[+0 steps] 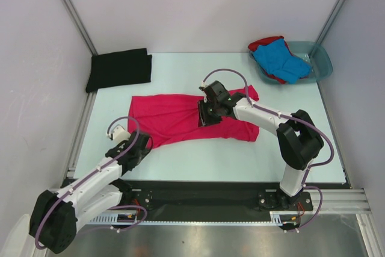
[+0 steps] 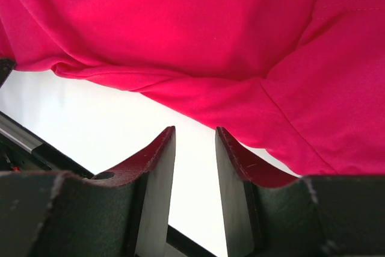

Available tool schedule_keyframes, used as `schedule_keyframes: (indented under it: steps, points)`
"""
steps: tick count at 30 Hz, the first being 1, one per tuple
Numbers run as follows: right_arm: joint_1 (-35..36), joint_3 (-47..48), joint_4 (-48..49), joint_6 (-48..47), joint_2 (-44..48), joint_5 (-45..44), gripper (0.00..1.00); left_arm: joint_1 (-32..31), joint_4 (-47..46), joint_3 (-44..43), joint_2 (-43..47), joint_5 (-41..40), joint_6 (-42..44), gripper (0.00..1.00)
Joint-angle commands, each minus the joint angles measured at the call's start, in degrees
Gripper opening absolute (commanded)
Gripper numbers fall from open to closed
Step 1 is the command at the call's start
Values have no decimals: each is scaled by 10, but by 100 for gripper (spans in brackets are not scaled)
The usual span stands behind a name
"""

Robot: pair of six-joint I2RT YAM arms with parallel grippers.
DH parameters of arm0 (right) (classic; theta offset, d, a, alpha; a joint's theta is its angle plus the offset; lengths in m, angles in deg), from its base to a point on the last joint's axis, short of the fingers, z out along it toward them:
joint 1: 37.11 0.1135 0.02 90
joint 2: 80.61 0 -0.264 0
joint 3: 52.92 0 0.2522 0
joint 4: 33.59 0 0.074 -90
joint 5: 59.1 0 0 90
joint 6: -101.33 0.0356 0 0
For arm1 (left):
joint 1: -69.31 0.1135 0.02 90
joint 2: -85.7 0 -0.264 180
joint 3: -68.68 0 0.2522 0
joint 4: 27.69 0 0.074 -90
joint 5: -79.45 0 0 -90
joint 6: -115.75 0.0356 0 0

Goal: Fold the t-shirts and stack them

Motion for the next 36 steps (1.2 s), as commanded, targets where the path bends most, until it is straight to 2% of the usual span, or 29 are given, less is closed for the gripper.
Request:
schedule_keyframes:
  steps: [1, 14, 20, 30, 36]
  points:
    - [-3, 0, 5, -17, 29, -9, 39, 1, 16, -22, 15, 2, 1, 0]
    - [-22, -5, 5, -24, 27, -10, 39, 1, 62, -64, 68, -16, 14, 1]
    - [-25, 3, 1, -25, 21, -11, 39, 1, 61, -80, 61, -36, 29, 3]
    - [-33, 19, -9, -32, 0, -18, 39, 12, 14, -119, -8, -70, 72, 13]
    - [-45, 23, -14, -37, -9, -20, 38, 50, -43, -140, -66, -55, 113, 16]
